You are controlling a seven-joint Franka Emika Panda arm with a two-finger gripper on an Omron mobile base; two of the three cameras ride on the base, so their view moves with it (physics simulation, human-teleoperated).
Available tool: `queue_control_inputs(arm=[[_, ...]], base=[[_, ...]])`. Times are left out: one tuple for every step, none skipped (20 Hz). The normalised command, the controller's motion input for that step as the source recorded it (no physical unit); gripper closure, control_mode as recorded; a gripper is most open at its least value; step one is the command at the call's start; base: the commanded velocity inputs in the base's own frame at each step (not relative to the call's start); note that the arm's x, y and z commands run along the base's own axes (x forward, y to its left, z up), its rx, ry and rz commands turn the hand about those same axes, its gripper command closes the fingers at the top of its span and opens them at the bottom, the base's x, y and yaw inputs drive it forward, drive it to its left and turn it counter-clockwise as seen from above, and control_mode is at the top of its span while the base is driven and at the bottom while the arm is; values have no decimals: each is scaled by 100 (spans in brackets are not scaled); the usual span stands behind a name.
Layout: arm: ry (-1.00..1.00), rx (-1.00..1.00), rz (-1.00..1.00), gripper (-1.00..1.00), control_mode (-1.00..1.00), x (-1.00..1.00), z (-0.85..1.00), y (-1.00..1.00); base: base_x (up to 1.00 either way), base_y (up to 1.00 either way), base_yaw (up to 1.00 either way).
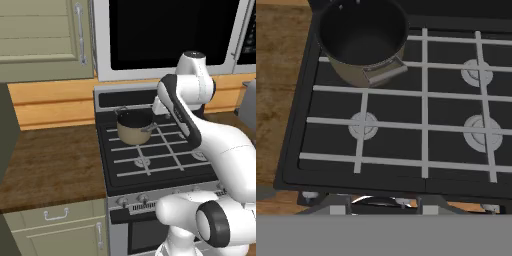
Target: Pick the kettle from the counter and place it on a stove burner. Then turn the burner on.
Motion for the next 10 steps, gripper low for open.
queue_control_inputs(arm=[[0, 0, 0, -100, -100, 11, 0, 0], [-3, -2, 0, -100, -100, 0, 0, 0], [-32, 0, 0, -100, -100, 0, 0, -20], [-35, 0, 0, -100, -100, -17, 0, -48], [-44, -6, -3, -100, -100, -71, 10, -59], [-43, 0, -11, -100, -100, -93, 16, -96], [-54, 0, -9, -100, -100, -100, 15, -100], [-51, 0, -6, -100, -100, -100, 6, -100], [-45, 0, -11, -100, -100, -100, 4, -100], [-45, 0, -9, -100, -100, -100, 0, -100]], base=[[0, 0, 0], [0, 0, 0], [0, 0, 0], [0, 0, 0], [0, 0, 0], [0, 0, 0], [0, 0, 0], [0, 0, 0], [0, 0, 0], [0, 0, 0]])
